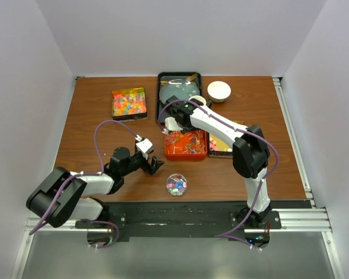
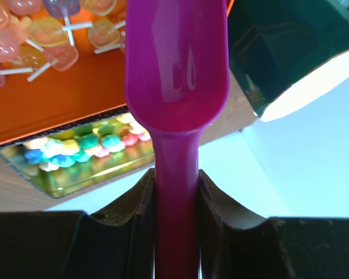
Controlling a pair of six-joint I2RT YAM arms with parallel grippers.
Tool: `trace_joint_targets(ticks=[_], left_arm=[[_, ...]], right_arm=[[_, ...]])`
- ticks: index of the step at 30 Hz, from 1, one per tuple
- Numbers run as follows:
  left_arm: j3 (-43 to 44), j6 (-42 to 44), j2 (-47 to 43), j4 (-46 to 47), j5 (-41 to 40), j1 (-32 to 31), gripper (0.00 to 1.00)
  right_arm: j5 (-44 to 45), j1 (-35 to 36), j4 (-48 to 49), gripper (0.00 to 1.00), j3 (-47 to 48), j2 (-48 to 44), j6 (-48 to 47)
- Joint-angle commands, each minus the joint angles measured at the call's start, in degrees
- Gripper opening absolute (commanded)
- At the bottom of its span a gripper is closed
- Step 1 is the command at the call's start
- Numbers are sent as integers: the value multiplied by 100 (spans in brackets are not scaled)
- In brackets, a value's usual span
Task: Pack the candies
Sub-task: Scoop the fake candies from the storage box.
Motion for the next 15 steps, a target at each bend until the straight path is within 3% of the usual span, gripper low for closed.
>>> trace_joint_targets(ticks=[1,8,15], left_arm=[[-114,-15,-22,420,57,-37,79],[-114,-15,-57,393,84,-37,79],[-140,-6,-128,340,84,-28,78]], right_arm=[[300,161,799,0,-151,-80,-453],[-59,601,1405,0,-669,-211,-919],[-333,804,1353,0,-1179,-650,-1147]])
